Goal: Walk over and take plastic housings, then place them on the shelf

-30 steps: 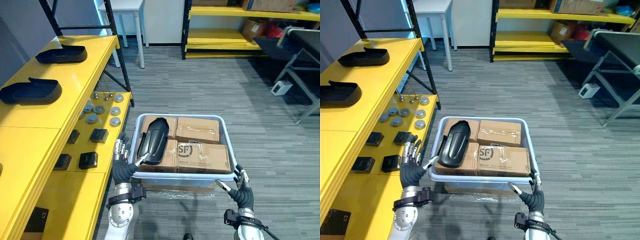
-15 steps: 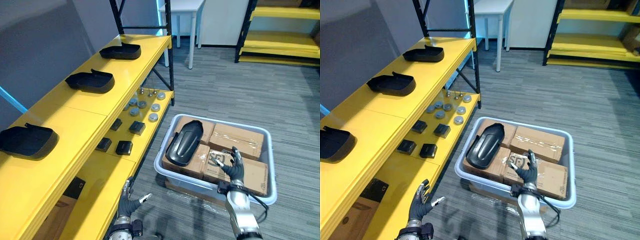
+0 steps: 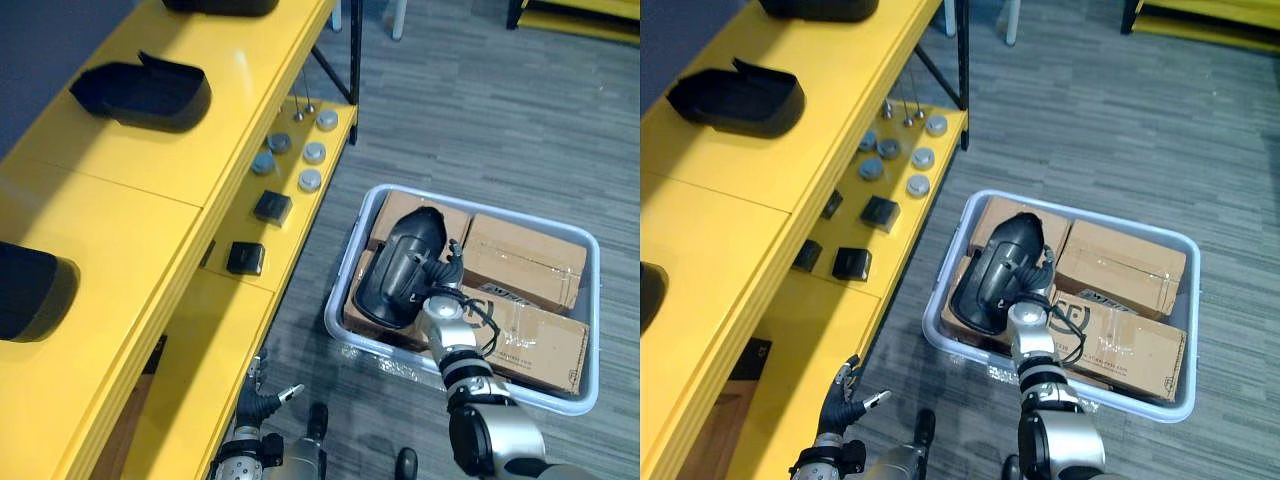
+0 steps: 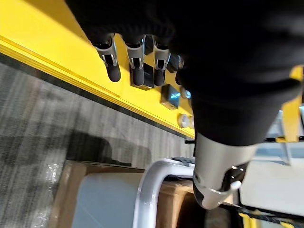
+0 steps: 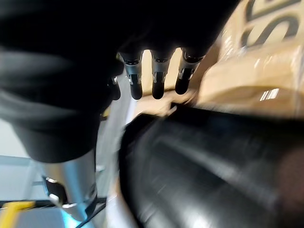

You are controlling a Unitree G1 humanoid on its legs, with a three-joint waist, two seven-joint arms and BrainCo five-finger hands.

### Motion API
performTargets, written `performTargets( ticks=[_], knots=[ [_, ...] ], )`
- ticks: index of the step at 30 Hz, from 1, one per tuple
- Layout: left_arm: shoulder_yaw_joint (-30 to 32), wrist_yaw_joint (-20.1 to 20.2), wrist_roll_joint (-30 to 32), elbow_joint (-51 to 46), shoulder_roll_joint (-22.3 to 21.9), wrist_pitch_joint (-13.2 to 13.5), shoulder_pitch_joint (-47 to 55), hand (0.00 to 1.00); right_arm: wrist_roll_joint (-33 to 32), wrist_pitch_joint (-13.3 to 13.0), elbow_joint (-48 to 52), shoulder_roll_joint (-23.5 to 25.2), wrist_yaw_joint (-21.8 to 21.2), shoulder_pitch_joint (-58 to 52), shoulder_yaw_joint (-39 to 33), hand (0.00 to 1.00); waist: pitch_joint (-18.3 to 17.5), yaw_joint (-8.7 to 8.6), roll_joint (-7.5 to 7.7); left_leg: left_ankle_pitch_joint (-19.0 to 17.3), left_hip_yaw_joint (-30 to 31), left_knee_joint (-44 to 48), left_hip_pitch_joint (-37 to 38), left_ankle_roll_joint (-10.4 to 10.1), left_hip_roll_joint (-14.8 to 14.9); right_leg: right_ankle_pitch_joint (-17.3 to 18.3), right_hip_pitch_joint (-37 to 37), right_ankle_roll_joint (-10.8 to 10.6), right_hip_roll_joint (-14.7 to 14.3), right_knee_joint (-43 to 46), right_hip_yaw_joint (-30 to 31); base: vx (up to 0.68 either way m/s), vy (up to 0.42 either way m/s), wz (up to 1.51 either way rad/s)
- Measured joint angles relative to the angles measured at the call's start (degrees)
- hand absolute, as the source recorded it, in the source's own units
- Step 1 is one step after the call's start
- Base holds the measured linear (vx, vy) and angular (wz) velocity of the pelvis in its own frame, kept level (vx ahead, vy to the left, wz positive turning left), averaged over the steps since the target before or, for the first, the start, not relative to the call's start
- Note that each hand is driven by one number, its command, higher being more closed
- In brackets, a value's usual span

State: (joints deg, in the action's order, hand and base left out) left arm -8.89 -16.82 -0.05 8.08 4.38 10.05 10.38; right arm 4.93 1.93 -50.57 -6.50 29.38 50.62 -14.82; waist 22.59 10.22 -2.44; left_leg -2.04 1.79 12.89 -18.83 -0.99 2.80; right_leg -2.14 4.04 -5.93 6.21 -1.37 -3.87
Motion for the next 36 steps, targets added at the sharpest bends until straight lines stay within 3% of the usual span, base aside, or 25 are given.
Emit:
performTargets(
  ticks=[7,10,11,18,22,28,32,34,36],
  knots=[
    [-0.8,-3.5,-1.0,4.3,-0.1,0.0,-2.8,0.0,0.1,1.0,-3.0,-3.5,4.4,5.9,0.2,0.0,2.6,-0.11,0.2,3.7,1.4,-5.2,-1.8,-1.4,1.8,-1.4,3.8,0.2,-2.1,0.0,-0.4,-0.02,-0.054,0.01],
    [-1.1,-4.2,-1.3,6.0,0.0,0.0,-4.2,0.0,0.0,0.9,-9.1,-4.9,4.1,8.7,0.6,0.0,3.5,-0.01,0.51,5.4,1.8,-7.5,-1.9,-1.9,2.4,-1.8,5.0,0.4,-2.8,-0.1,-0.7,-0.04,-0.047,0.04],
    [-1.0,-4.2,-2.0,7.0,0.0,0.0,-4.7,0.0,0.0,0.5,-12.2,-6.1,3.7,10.9,1.8,1.0,3.7,-0.07,0.61,6.1,1.9,-8.4,-2.0,-2.1,2.7,-2.2,5.4,0.5,-3.0,-0.1,-1.1,-0.05,-0.046,-0.04],
    [1.1,-2.8,-2.4,7.9,0.1,-0.3,-6.4,0.0,-0.1,1.7,-20.3,-15.1,-7.1,17.2,4.8,1.0,4.5,0.38,1.44,9.2,4.8,-12.2,-4.1,-2.3,3.2,-3.8,8.4,0.6,-4.0,-0.1,-1.7,-0.06,-0.003,0.1],
    [2.2,-2.0,-3.2,7.9,0.7,-0.7,-6.8,0.0,0.2,2.4,-21.1,-16.3,-11.0,17.3,4.8,1.0,4.6,0.45,1.47,11.1,6.0,-14.4,-4.0,-2.5,3.5,-4.0,8.8,0.6,-4.5,-0.2,-1.8,0.0,-0.015,0.11],
    [1.9,0.3,-3.3,1.2,0.7,-2.0,-7.2,0.0,8.0,4.5,-25.4,-19.7,-15.5,19.5,1.7,1.0,4.6,0.36,1.42,13.7,7.4,-16.9,-3.3,-3.3,3.5,-3.5,7.4,1.2,-4.7,-2.3,-3.7,0.05,-0.039,0.14],
    [0.2,1.6,-3.6,-7.7,0.6,-2.2,-8.0,0.0,10.2,6.5,-26.0,-20.7,-15.9,19.2,3.4,1.0,4.7,0.23,1.26,14.5,7.9,-17.8,-1.2,-3.4,3.2,-2.2,5.3,1.8,-4.5,-2.2,-4.7,0.06,-0.042,0.13],
    [0.1,1.7,-4.4,-10.6,0.7,-2.0,-11.4,0.0,10.4,6.8,-20.9,-20.7,-15.1,18.2,7.6,1.0,4.7,-0.34,1.25,14.6,7.6,-17.8,-0.6,-3.4,3.1,-1.9,4.8,1.7,-4.3,-2.2,-4.7,0.04,-0.031,-0.06],
    [0.1,1.2,-6.8,-11.4,1.0,-1.7,-17.6,0.0,12.9,6.7,-9.1,-20.6,-13.2,15.7,12.3,1.0,4.7,-1.55,1.25,14.7,7.1,-17.8,-0.2,-3.4,3.1,-1.8,4.6,1.8,-4.2,-2.3,-4.5,0.01,-0.025,-0.1]
  ],
)
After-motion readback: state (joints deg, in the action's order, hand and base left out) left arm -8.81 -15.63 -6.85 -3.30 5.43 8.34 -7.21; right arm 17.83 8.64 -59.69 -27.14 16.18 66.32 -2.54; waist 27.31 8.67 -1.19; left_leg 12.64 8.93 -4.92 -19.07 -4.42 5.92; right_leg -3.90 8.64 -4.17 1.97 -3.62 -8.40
